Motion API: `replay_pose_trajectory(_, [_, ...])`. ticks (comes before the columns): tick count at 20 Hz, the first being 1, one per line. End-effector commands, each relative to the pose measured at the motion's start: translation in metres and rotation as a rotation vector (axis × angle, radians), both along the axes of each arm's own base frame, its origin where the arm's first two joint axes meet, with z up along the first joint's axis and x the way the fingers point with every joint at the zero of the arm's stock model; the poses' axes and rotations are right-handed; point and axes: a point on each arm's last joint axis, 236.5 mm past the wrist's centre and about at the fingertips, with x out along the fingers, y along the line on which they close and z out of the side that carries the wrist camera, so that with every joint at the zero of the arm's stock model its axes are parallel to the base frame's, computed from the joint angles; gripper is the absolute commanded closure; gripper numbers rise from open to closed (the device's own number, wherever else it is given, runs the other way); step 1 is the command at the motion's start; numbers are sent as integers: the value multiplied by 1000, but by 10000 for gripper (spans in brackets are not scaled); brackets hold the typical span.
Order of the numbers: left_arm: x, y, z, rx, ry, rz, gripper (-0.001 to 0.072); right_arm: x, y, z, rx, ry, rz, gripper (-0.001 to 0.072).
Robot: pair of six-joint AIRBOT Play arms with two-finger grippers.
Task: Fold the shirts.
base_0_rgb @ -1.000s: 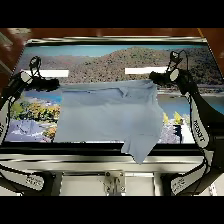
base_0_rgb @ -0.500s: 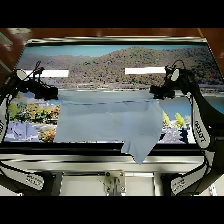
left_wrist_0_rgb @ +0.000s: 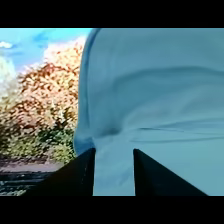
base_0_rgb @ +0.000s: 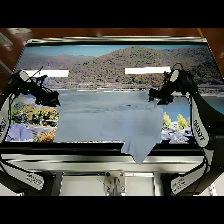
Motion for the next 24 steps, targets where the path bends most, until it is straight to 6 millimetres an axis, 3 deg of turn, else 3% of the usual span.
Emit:
replay_pose_trajectory(1, [-3,21,30,18,-6,-12,381,-20,-23,21,-89,33,87,114])
replay_pose_trajectory(2, [-6,34,45,21,-16,0,309,-30,-48,34,-170,52,92,114])
replay_pose_trajectory(3, [-13,45,55,20,-13,20,102,-42,-70,46,-228,80,84,114])
replay_pose_trajectory(4, [-26,57,63,11,17,42,0,-55,-87,57,-248,112,75,114])
replay_pose_trajectory(6, [-67,73,63,-33,135,80,0,-90,-106,66,-176,190,26,114])
replay_pose_trajectory(7, [-90,74,57,-71,195,94,0,-107,-106,63,-105,221,-9,114])
replay_pose_trajectory(10, [-151,53,16,-201,201,144,0,-152,-84,37,97,209,-77,114])
replay_pose_trajectory(14, [-210,33,-29,-253,228,208,-1,-181,-62,5,158,128,-170,114])
replay_pose_trajectory(16, [-215,24,-41,-274,228,228,-1,-188,-56,-3,172,133,-183,114])
replay_pose_trajectory(20, [-186,11,-40,-342,122,296,0,-184,-57,-4,170,117,-190,114])
replay_pose_trajectory(24, [-177,3,-44,-334,99,291,1,-182,-58,-5,167,109,-194,114])
